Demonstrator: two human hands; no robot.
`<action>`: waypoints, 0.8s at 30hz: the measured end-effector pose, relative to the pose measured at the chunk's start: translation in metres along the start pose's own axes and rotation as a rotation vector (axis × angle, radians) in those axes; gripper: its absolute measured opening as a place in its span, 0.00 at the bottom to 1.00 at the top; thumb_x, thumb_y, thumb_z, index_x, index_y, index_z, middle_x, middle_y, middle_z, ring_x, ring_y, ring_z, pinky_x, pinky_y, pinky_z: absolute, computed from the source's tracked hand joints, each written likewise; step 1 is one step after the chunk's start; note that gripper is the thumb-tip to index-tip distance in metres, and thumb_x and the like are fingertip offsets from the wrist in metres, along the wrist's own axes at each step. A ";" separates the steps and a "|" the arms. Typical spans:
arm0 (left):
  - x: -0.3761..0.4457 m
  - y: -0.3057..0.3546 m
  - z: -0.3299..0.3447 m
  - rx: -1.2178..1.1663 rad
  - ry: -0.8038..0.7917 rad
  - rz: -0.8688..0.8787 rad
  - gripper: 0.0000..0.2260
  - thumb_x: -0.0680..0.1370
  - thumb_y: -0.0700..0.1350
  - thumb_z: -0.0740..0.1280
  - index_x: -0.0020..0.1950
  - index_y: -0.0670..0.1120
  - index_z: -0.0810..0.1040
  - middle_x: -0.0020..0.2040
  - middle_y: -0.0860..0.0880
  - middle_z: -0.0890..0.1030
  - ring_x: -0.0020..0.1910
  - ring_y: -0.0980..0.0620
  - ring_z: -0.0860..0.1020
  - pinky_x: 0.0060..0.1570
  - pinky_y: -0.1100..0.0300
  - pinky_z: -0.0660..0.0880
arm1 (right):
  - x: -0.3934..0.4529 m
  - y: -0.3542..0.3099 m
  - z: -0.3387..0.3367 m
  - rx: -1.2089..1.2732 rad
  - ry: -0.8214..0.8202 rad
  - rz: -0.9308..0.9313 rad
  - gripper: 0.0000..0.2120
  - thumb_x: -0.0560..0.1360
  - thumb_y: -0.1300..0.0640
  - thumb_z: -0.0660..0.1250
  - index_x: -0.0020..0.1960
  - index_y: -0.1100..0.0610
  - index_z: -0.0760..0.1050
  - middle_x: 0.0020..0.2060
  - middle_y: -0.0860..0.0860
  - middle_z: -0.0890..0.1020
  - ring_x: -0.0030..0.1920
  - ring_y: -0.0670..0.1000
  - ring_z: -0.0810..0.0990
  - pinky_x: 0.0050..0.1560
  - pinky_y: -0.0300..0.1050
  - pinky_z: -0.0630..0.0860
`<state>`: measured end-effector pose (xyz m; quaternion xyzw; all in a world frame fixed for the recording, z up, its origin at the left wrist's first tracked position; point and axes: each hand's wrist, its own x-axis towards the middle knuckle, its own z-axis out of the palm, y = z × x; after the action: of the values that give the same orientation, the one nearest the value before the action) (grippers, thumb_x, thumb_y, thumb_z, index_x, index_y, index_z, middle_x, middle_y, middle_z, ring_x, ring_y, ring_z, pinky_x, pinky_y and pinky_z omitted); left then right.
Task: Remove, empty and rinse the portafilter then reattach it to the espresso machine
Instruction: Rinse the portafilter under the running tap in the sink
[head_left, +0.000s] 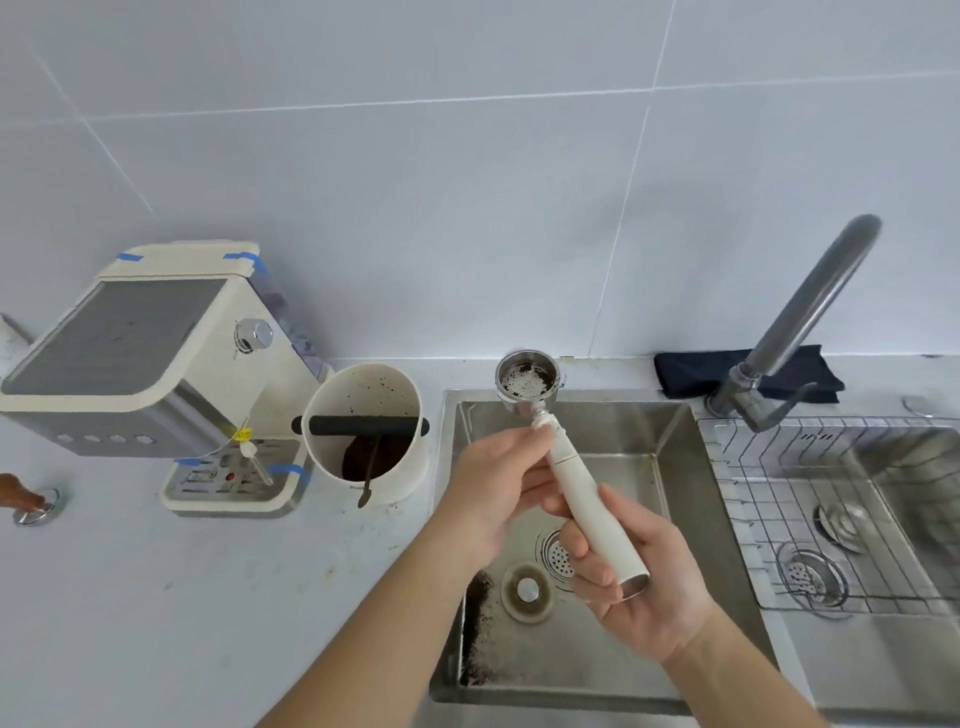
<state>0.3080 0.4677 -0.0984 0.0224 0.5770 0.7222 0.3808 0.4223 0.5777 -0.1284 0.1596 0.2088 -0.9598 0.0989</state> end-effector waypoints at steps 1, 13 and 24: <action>0.001 -0.003 0.003 0.013 -0.001 0.009 0.06 0.77 0.46 0.70 0.43 0.47 0.84 0.39 0.46 0.84 0.38 0.50 0.82 0.36 0.61 0.78 | -0.002 -0.001 -0.003 -0.012 0.002 -0.003 0.21 0.76 0.52 0.63 0.54 0.70 0.81 0.30 0.60 0.78 0.20 0.50 0.74 0.17 0.40 0.71; 0.022 -0.032 0.053 0.166 -0.028 -0.041 0.03 0.76 0.39 0.71 0.46 0.41 0.84 0.41 0.44 0.83 0.41 0.50 0.82 0.43 0.58 0.81 | -0.058 -0.020 -0.038 -0.735 0.298 -0.276 0.11 0.74 0.55 0.68 0.53 0.59 0.83 0.41 0.58 0.82 0.39 0.53 0.79 0.39 0.45 0.76; 0.032 -0.059 0.092 0.210 -0.057 -0.124 0.06 0.77 0.41 0.70 0.43 0.47 0.86 0.41 0.46 0.86 0.40 0.51 0.84 0.41 0.60 0.80 | -0.068 -0.027 -0.071 -0.788 0.332 -0.386 0.14 0.73 0.44 0.68 0.55 0.48 0.84 0.40 0.57 0.83 0.39 0.50 0.78 0.41 0.43 0.73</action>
<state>0.3598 0.5635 -0.1309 0.0471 0.6385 0.6321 0.4365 0.4968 0.6410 -0.1559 0.2193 0.5961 -0.7698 -0.0631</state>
